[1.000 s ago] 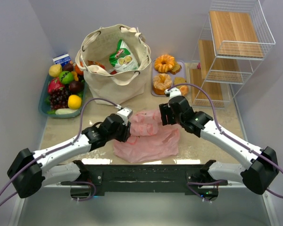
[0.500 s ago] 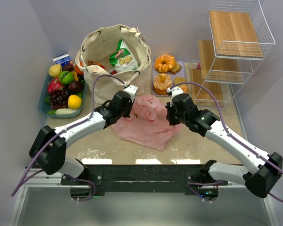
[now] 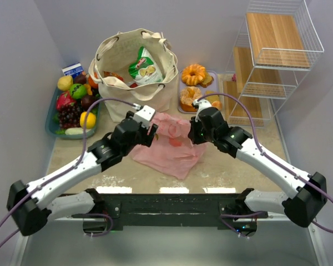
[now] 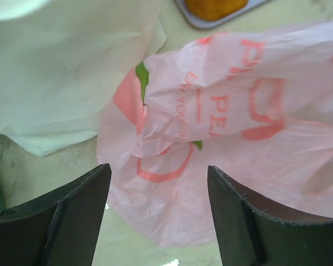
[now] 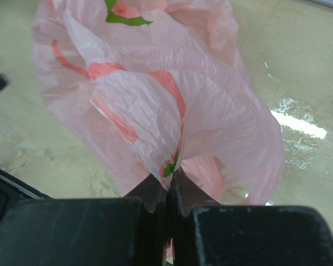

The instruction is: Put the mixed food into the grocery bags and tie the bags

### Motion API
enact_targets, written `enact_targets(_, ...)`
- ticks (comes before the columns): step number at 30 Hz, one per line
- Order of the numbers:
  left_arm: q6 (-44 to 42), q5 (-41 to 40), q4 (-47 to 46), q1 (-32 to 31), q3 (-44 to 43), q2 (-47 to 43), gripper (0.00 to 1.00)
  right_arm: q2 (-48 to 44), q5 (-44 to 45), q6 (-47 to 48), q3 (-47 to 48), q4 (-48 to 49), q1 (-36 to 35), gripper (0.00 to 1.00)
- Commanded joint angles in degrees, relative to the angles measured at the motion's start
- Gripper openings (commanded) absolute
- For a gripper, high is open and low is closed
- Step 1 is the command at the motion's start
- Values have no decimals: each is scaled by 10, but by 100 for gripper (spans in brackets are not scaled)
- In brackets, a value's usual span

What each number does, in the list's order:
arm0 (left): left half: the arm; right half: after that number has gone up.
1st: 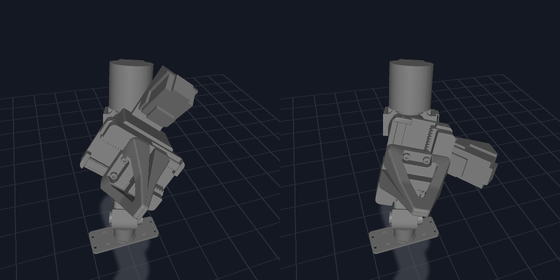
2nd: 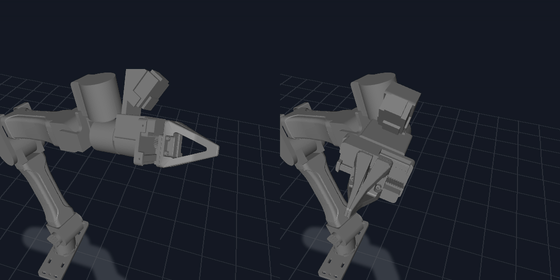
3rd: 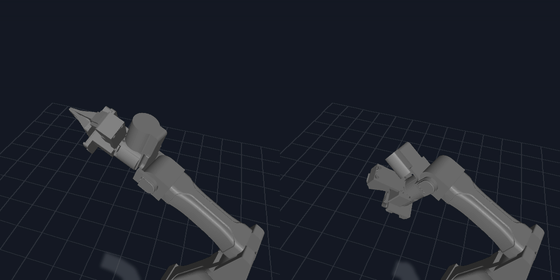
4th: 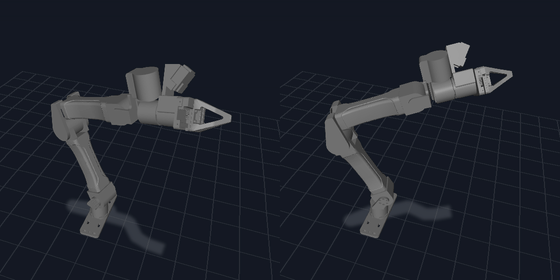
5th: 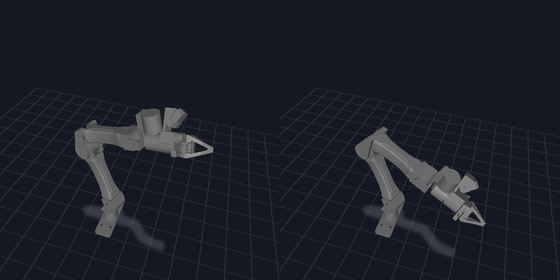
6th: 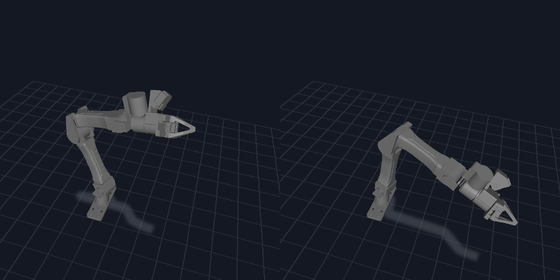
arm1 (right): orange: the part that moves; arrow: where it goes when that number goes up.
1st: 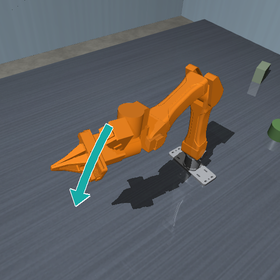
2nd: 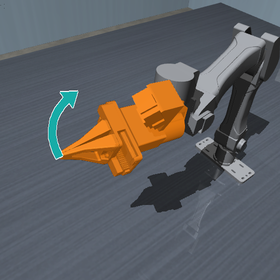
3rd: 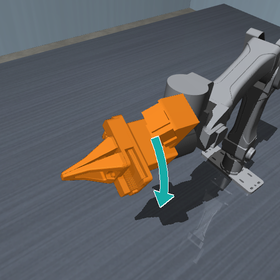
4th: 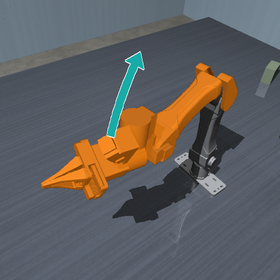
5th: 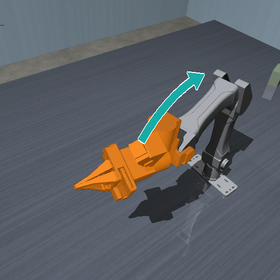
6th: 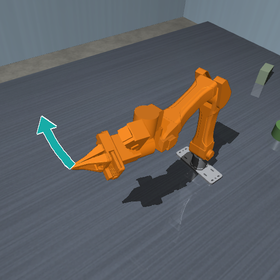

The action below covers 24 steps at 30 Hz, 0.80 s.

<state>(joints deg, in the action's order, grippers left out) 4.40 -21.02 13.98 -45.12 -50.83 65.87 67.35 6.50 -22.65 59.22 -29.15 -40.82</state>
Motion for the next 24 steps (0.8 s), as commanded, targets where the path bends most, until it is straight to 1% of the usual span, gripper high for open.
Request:
enact_targets(1,15,32,-88,-19,76,-111,77,17,10,-26,1,54,1,0)
enact_targets(2,24,82,-102,-22,89,-128,77,23,11,-28,-8,62,1,0)
enact_targets(3,32,102,-114,-23,108,-128,77,27,11,-29,-12,71,2,0)
enact_targets(4,44,112,-130,-35,114,-124,77,31,10,-31,-16,81,4,0)
enact_targets(5,69,118,-131,-43,118,-103,77,37,7,-33,-17,83,9,0)
enact_targets(6,77,118,-154,-52,123,-88,77,46,3,-35,-17,86,12,0)
enact_targets(7,82,117,-174,-78,123,-72,77,50,-7,-36,-17,92,14,0)
enact_targets(8,89,114,-186,-91,122,-38,78,52,-14,-37,-20,95,17,0)
enact_targets(9,90,117,-200,-103,119,-22,78,56,-19,-39,-22,99,20,0)
enact_targets(11,92,140,-246,-129,116,19,80,59,-37,-39,-26,102,30,0)
enact_targets(13,93,164,-292,-134,117,39,80,59,-44,-36,-28,96,38,0)
enact_targets(16,89,191,-332,-136,121,68,82,49,-57,-34,-36,95,52,0)
enact_targets(20,87,256,-370,-136,122,113,83,39,-62,-34,-46,93,68,0)
enact_targets(24,85,276,-389,-136,114,153,83,36,-76,-35,-53,98,79,0)
